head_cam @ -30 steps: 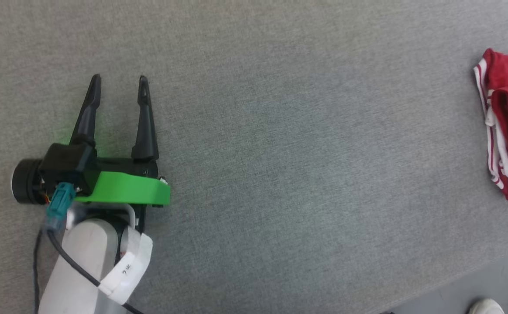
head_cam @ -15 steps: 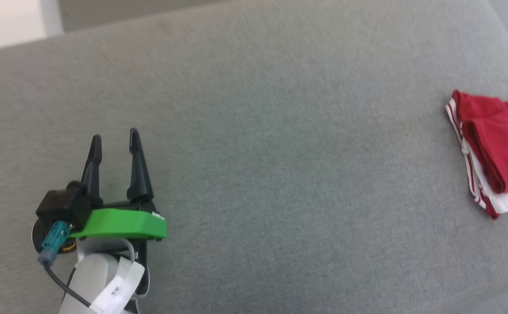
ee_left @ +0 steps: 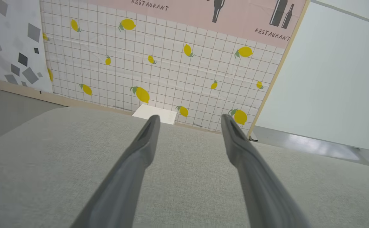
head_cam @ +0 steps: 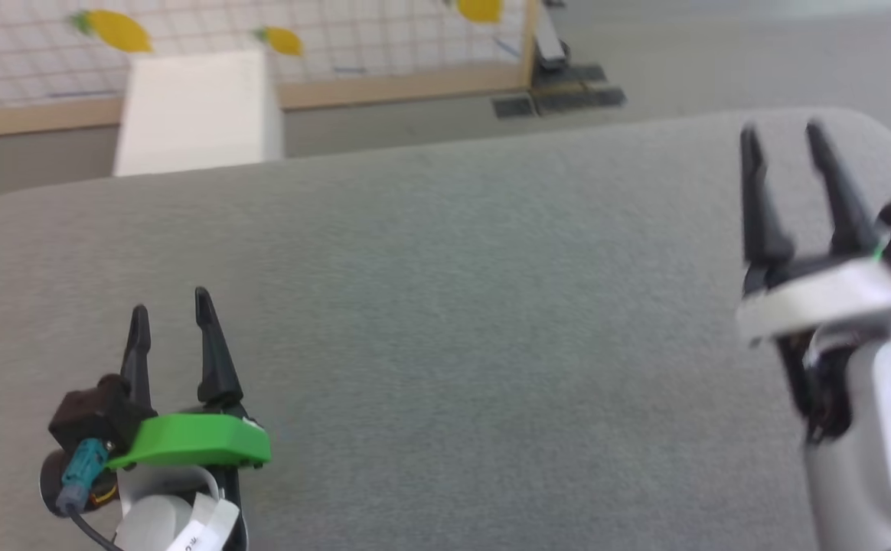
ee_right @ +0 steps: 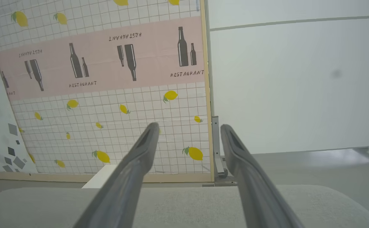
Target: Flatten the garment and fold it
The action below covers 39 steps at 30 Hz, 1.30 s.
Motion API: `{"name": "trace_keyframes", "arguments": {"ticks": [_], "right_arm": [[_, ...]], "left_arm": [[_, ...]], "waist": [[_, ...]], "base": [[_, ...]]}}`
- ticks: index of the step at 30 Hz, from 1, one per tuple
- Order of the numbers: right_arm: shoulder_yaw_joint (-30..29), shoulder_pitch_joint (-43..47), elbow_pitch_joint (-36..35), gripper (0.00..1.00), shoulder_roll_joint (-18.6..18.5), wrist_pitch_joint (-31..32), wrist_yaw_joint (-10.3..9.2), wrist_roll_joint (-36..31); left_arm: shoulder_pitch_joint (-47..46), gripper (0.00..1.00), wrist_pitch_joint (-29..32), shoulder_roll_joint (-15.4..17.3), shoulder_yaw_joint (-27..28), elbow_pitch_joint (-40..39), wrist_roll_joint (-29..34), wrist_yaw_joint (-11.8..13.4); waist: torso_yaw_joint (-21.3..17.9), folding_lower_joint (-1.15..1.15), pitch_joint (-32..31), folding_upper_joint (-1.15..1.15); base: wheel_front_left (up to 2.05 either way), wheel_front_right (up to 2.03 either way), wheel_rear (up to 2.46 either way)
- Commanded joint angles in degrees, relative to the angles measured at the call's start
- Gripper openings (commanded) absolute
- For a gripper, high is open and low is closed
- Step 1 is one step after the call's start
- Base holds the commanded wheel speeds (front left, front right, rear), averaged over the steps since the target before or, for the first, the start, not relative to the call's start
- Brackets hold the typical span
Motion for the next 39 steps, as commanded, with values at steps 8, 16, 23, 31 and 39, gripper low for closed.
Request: {"name": "trace_keyframes", "arguments": {"ticks": [8, 16, 23, 31, 39], "right_arm": [[-1.09, 12.37, 0.63, 1.0, 3.87, -2.49, -0.09, -5.51], [-1.64, 17.91, 1.46, 1.0, 4.32, -3.12, -0.09, -6.63], [-3.0, 20.33, 3.06, 1.0, 4.33, -3.0, -0.09, -6.71], [-3.77, 21.68, 3.55, 1.0, 4.34, -2.57, -0.09, -6.82], [-3.93, 21.39, 3.94, 1.0, 4.34, -2.38, -0.09, -6.26]], "left_arm": [[2.61, 1.0, 0.06, 0.13, -1.44, 2.43, 1.02, -0.18], [2.93, 1.0, 1.05, 0.71, -4.27, 5.01, 3.24, -0.18], [3.44, 1.0, 1.32, 1.33, -6.22, 8.27, 4.2, -0.92], [2.68, 1.0, 1.91, 1.48, -8.86, 10.28, 5.61, -1.51], [1.97, 1.0, 1.75, 1.38, -9.53, 11.29, 5.46, -1.59]], "waist": [[9.95, 0.01, -9.1, 0.0], [10.7, 0.01, -9.57, 0.0], [9.79, 0.01, -9.97, 0.0], [9.48, 0.01, -9.4, 0.0], [9.17, 0.01, -9.03, 0.0]], "base": [[0.0, 0.0, 0.0], [0.0, 0.0, 0.0], [0.0, 0.0, 0.0], [0.0, 0.0, 0.0], [0.0, 0.0, 0.0]]}}
